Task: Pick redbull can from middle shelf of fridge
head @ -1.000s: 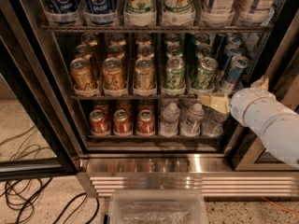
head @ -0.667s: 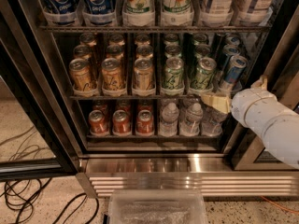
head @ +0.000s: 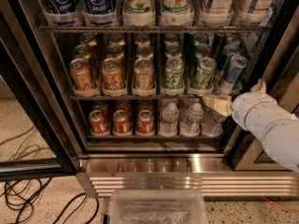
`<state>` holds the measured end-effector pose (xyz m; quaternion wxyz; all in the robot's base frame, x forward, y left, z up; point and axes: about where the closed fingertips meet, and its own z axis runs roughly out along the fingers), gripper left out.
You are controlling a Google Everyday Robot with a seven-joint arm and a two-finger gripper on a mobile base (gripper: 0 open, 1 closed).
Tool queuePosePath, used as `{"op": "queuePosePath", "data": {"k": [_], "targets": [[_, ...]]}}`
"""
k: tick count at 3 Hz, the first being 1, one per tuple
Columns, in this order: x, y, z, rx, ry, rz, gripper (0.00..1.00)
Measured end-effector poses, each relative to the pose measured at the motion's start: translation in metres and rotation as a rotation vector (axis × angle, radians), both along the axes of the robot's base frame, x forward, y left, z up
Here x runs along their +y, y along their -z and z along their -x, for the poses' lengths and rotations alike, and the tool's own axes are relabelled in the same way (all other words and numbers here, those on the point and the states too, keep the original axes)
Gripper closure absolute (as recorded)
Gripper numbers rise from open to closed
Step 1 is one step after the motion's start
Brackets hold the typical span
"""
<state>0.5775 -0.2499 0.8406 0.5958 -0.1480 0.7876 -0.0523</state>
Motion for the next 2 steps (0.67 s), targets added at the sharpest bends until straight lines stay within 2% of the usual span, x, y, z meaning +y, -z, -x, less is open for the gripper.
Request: {"op": "queuePosePath", "data": {"k": [2], "targets": [[-0.002,-0.004,-0.0002,-0.014,0.012,-0.018,0.25]]}}
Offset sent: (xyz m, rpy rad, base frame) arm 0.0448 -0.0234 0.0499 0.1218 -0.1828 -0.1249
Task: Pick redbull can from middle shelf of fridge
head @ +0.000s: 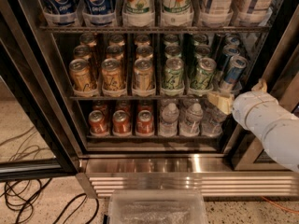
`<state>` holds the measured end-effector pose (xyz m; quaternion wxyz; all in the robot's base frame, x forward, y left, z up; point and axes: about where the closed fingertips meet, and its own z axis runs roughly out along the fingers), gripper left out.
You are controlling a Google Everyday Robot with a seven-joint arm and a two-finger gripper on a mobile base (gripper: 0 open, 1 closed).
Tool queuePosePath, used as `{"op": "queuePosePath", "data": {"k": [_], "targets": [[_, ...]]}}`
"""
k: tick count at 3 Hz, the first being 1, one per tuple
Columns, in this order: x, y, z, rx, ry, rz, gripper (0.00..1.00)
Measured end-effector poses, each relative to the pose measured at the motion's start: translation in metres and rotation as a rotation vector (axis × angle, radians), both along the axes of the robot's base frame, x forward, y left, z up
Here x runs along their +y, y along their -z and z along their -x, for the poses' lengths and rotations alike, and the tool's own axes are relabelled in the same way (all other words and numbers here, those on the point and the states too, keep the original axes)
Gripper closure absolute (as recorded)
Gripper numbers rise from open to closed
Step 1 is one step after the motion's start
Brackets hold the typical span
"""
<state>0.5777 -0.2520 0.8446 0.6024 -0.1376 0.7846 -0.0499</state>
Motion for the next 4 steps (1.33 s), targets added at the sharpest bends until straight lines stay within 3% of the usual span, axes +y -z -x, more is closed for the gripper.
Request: {"op": "queuePosePath", "data": {"k": [2,4], "targets": [[-0.001,-0.003,0.004,-0.011,0.004,-0.009,0.26],[-0.029,-0.078,-0.016,-0.195,0.092,-0.082,0.31]]}}
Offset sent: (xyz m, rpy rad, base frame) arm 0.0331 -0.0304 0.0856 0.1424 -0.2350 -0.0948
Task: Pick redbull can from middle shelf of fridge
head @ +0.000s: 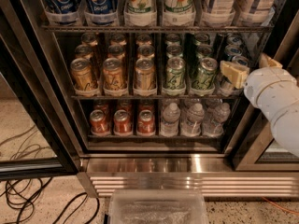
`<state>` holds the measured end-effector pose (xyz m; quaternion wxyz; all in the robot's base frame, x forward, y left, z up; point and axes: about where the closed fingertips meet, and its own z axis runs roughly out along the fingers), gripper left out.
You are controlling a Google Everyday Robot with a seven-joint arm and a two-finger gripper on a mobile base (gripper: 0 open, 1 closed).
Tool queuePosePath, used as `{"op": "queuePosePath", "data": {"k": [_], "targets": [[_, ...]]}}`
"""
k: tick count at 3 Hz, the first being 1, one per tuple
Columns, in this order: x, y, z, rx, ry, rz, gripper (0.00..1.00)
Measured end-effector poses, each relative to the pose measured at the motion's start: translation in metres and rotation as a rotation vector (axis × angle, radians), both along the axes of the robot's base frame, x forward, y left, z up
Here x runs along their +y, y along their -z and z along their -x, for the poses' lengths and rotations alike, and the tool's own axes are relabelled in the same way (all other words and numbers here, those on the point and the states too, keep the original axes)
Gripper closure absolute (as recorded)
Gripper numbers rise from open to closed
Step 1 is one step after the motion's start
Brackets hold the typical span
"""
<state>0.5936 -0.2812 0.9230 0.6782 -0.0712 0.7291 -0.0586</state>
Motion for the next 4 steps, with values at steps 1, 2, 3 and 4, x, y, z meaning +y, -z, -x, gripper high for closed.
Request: {"op": "queuePosePath", "data": {"k": [1,2,3,4], "targets": [[-0.0138,-0.0173,-0.001,-0.028,0.027,-0.01,0.31],[-0.0116,-0.0189,-0.0002,-0.028,0.03,-0.009,0.3],[-0.0126,-0.0221,0.0043,-0.02,0.039,-0.01,0.3],[-0.0091,-0.0222,0.0048,-0.02,0.04,-0.01,0.3]]}}
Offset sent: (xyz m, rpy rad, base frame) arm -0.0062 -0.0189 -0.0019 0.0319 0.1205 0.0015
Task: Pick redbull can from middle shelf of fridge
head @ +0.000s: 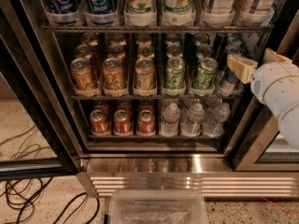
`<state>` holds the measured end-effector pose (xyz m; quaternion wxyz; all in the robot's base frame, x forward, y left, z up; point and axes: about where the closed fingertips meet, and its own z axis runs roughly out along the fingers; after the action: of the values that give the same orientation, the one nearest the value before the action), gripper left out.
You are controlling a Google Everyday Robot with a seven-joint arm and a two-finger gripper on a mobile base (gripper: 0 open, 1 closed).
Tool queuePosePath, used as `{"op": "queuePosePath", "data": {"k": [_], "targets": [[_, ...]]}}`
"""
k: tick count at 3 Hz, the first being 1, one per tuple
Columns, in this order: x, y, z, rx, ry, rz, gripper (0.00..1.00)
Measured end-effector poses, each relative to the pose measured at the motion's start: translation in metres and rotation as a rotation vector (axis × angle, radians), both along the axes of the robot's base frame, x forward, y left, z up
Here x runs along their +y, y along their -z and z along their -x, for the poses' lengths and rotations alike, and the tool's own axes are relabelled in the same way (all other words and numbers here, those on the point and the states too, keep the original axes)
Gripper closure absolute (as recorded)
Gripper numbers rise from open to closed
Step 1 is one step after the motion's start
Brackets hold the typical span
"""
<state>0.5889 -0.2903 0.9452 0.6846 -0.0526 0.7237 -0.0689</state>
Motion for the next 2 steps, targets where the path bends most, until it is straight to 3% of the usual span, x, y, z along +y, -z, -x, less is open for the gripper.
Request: {"op": "queuePosePath", "data": {"k": [2], "targets": [[-0.0006,-0.0062,0.0068,0.003,0.015,-0.005,0.3]]}}
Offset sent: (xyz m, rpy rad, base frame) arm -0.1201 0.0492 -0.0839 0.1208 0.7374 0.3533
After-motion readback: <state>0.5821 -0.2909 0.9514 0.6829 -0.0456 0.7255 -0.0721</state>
